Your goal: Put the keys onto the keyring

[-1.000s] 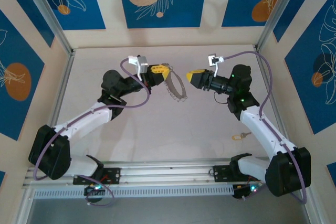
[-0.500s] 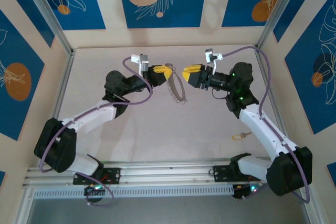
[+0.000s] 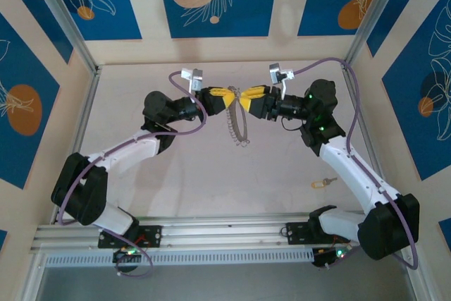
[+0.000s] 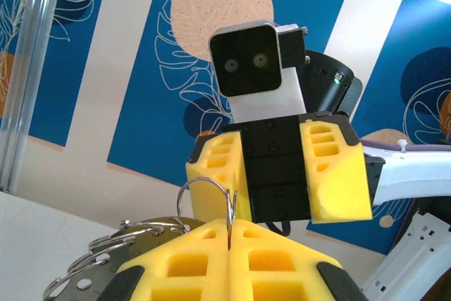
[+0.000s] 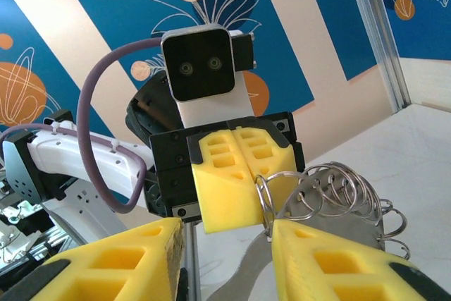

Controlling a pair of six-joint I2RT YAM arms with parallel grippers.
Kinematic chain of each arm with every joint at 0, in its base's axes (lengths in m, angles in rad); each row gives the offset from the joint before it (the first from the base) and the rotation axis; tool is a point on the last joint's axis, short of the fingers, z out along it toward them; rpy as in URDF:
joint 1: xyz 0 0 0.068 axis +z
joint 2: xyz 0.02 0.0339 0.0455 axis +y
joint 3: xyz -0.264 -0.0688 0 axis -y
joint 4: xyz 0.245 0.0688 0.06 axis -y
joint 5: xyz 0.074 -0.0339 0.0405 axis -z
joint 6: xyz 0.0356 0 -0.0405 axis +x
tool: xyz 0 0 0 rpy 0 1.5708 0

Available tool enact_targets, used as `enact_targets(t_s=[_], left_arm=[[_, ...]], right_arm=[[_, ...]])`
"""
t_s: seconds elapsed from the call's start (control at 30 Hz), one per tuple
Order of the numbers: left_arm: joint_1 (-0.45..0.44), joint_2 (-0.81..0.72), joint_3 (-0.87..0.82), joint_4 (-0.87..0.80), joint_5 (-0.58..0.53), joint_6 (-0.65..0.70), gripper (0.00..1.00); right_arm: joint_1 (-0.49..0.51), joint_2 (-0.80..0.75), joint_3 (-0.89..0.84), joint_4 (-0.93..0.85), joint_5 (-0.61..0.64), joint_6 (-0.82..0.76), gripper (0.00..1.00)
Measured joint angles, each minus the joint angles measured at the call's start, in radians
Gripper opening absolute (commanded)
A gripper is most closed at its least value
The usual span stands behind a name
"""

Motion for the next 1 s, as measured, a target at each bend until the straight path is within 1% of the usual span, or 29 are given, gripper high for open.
enact_targets(t_s=[0.3,0.6,0.9,1.0], left_arm=[[0.000,0.000,0.000,0.000,0.014,-0.011,0.00],[0.000,0.000,0.001,0.000,0.023,-0.011,0.00],[0.000,0.000,0.014,0.000,0.039,-0.010,0.00],[0.000,0.000,0.016,0.000,0.045,-0.010,0.00]], right_arm=[[0.001,0.015,0.014,-0.013,0.000,-0.007,0.30],[0.001,0.036,0.030,-0.027,0.001,-0.011,0.20],[0.006,0.050,0.057,-0.043,0.006,-0.019,0.20],[0.010,0.056,0.062,-0.051,0.009,-0.023,0.23]])
